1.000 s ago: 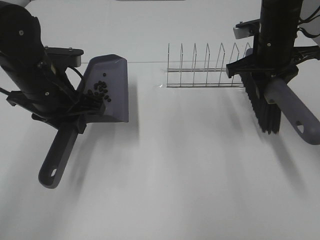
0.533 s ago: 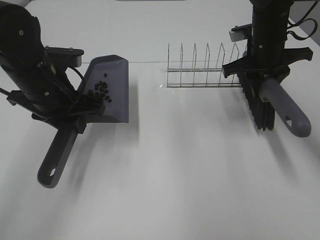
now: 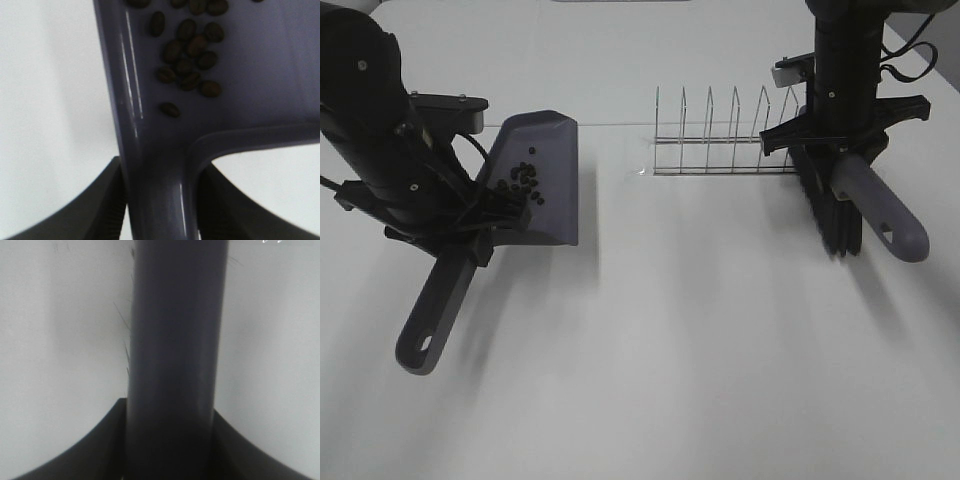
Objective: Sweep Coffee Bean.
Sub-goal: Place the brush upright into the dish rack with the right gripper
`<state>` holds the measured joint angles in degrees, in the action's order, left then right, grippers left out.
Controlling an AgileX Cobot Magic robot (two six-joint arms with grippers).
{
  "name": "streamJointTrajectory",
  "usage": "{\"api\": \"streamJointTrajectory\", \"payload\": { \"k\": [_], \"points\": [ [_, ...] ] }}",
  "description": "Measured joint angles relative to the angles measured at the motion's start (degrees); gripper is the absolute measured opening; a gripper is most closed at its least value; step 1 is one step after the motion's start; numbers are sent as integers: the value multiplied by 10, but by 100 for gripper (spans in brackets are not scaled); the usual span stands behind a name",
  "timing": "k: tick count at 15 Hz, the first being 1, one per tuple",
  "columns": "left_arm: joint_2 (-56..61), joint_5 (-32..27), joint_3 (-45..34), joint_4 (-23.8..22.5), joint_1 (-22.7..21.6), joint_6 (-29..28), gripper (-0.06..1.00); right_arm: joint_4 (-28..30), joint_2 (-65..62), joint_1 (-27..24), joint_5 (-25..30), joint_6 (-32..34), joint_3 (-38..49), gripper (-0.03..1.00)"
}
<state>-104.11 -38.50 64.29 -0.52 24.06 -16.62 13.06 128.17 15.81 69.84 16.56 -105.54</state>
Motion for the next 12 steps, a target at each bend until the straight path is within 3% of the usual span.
{"api": "streamJointTrajectory", "payload": {
  "k": [7,12],
  "points": [
    [0,1,0,2,0,1,39,9,61,-7,5,-10,-106,35],
    [0,0,0,2,0,1,39,-34,78,-34,0,-47,-151,35]
  ]
}}
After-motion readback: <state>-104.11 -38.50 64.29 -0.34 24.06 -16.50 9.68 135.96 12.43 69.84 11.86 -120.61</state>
